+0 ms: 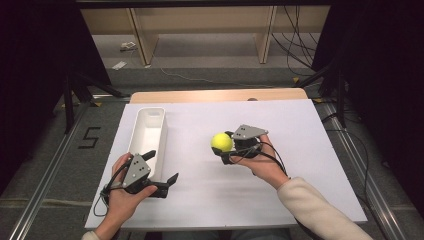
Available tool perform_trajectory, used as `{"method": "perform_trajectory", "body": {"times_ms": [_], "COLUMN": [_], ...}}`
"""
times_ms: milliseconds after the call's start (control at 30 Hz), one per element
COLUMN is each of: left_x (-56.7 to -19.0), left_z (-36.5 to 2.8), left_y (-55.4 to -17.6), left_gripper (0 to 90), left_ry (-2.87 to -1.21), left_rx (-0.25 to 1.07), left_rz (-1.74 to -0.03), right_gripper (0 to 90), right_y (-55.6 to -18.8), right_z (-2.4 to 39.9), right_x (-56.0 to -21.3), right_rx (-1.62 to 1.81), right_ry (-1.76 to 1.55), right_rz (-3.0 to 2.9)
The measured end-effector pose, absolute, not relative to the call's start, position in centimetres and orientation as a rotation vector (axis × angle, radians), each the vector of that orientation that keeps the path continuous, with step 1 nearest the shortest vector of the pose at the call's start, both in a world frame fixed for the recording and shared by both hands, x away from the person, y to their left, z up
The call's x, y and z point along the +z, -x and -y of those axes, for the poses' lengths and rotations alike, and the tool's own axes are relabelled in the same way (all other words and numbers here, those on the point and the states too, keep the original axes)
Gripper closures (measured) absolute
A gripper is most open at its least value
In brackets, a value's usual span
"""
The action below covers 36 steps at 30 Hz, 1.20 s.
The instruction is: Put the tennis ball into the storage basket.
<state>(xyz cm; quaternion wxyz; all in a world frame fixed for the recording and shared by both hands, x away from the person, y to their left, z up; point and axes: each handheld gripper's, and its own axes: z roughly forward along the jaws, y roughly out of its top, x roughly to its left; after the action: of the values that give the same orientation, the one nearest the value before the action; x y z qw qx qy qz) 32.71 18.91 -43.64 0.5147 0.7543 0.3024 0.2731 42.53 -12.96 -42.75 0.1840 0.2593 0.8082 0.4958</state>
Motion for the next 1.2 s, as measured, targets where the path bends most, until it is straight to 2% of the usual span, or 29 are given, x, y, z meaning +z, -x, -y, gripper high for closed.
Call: {"method": "perform_trajectory", "body": {"times_ms": [1200], "left_x": [-43.6], "left_z": [-18.9], "left_y": [-32.7], "left_gripper": [0.0], "left_ry": [-1.811], "left_rx": [0.656], "left_rz": [-0.727], "right_gripper": [27.3], "right_y": [-43.3], "right_z": [11.5], "right_x": [-42.4], "right_rx": [1.418], "right_ry": [-0.730], "right_rz": [-2.272]}}
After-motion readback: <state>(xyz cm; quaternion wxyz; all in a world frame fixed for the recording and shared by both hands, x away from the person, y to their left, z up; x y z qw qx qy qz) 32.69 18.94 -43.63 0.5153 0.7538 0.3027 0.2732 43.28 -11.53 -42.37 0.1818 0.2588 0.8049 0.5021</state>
